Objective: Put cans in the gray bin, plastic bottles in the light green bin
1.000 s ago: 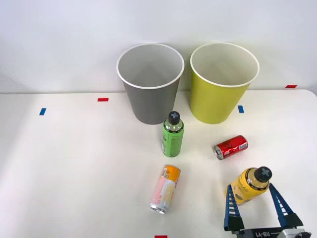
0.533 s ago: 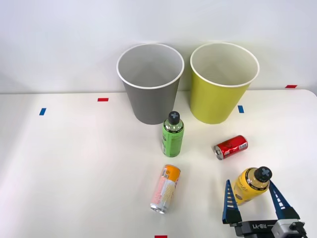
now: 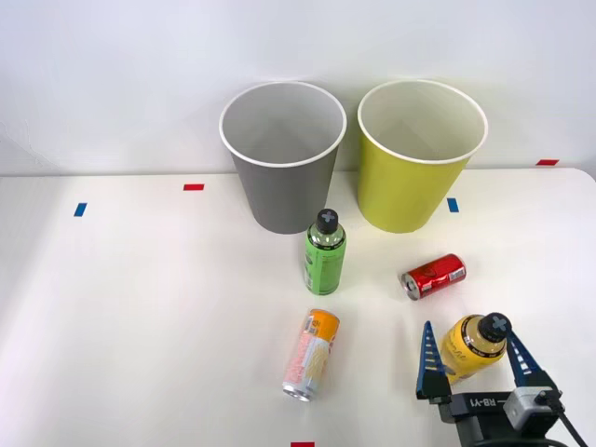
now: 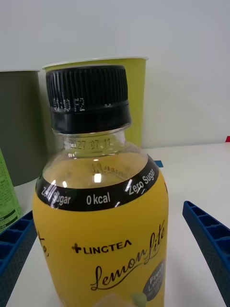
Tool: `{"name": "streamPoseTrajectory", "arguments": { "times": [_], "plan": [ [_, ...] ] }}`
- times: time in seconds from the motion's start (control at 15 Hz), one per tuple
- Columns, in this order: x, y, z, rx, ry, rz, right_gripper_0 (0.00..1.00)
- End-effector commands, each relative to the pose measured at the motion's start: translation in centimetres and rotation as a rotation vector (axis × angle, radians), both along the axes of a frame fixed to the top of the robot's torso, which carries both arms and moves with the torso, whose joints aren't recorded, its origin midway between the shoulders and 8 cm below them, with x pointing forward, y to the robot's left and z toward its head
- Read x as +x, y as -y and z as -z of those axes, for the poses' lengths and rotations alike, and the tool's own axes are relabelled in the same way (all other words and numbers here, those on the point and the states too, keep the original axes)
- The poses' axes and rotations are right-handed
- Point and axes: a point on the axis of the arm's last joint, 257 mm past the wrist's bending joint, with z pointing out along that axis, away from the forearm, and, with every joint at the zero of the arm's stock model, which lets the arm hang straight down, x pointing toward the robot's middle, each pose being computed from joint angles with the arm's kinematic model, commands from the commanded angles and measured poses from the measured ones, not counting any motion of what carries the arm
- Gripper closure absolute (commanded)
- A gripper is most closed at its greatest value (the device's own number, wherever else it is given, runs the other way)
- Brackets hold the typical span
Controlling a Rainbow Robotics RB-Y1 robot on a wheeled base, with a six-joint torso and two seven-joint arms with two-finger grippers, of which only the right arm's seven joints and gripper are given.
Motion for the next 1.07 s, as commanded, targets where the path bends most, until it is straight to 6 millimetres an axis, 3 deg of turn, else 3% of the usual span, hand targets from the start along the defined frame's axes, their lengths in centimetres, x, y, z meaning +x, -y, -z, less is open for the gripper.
{"name": "streamPoseTrajectory", "arguments": {
  "times": [0.07, 0.4, 0.87, 1.0, 1.07],
  "plan": [
    [0.5, 0.23, -0.48, -0.005, 0.013, 0.004, 0.0],
    [0.64, 1.06, -0.43, -0.023, 0.011, 0.026, 0.0],
    [0.82, 0.75, -0.57, -0.065, 0.015, 0.035, 0.01],
    [0.89, 0.75, -0.58, -0.078, 0.015, 0.04, 0.46],
    [0.87, 0.82, -0.48, -0.083, 0.012, 0.041, 0.74]
  ]
}}
